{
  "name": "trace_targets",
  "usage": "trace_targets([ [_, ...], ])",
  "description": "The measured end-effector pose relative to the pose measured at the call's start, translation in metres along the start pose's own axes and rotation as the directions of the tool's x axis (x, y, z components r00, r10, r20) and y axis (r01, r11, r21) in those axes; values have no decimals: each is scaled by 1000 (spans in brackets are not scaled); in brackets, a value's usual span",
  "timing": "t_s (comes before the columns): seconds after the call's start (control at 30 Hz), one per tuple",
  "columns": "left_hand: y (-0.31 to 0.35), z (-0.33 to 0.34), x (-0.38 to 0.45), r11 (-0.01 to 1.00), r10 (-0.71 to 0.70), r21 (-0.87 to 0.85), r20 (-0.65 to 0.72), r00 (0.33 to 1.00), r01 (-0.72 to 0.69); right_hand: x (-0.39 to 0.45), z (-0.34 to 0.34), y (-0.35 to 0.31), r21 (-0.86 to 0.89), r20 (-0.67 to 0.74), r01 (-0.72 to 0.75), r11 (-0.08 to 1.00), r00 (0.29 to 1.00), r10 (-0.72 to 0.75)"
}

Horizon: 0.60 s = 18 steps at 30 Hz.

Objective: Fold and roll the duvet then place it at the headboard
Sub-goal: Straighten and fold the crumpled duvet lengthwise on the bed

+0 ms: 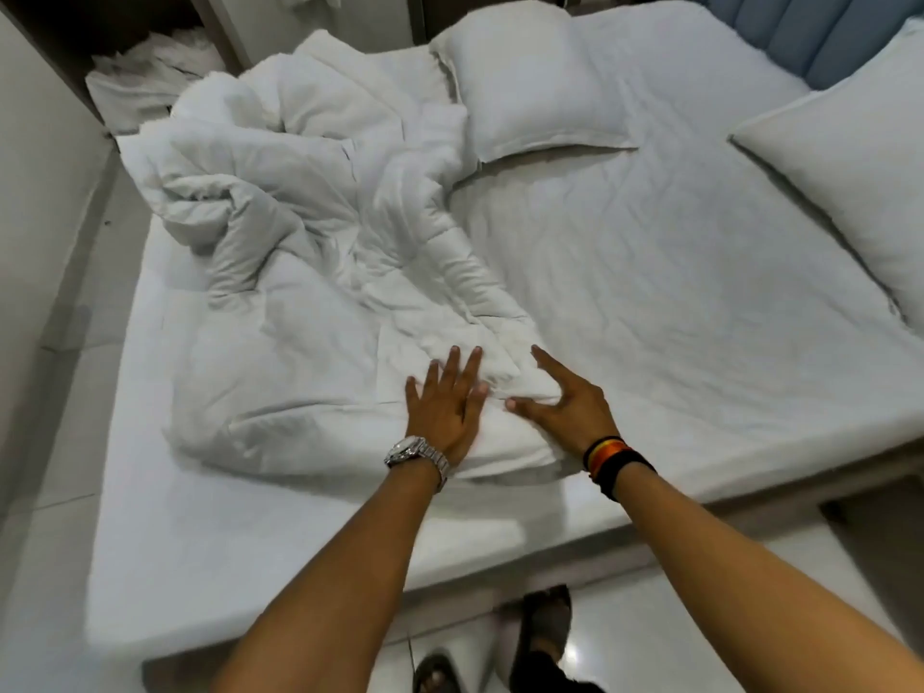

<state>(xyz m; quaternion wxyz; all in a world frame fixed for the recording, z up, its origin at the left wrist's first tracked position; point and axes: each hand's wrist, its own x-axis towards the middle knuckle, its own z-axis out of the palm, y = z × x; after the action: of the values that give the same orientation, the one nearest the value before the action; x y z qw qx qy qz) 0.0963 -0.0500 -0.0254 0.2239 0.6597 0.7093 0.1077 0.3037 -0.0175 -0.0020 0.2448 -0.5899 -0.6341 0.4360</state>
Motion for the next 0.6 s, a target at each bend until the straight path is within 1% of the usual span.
trace_targets([
  [0.1,19,15,-44,998,51,20,87,995,-53,-64,-10,11,41,-10,-72,997,997,73],
  [0.2,44,44,-79,997,78,17,162,984,-82,-112,-33,42,13,-19,-128,992,992,128],
  [0.37,91,107,-124,992,116,7,330,937,-126,-176,-71,120,-52,-10,-288,956,957,288],
  [0.43,94,117,-140,989,136,7,380,915,-149,-190,-73,145,-151,5,-324,934,945,328],
  [0.47,88,115,-147,988,144,4,370,918,-156,-193,-70,153,-220,11,-334,916,938,345],
  [0.5,77,109,-155,988,143,11,326,935,-155,-195,-63,156,-287,8,-349,892,930,366],
  [0.53,60,100,-162,990,128,25,244,961,-139,-196,-53,153,-358,-8,-356,863,925,379],
  [0.57,37,86,-170,994,94,41,134,987,-100,-195,-39,144,-433,-28,-333,838,934,357],
  [0.6,10,70,-177,998,38,51,12,999,-38,-193,-23,131,-493,-38,-268,828,957,287],
])
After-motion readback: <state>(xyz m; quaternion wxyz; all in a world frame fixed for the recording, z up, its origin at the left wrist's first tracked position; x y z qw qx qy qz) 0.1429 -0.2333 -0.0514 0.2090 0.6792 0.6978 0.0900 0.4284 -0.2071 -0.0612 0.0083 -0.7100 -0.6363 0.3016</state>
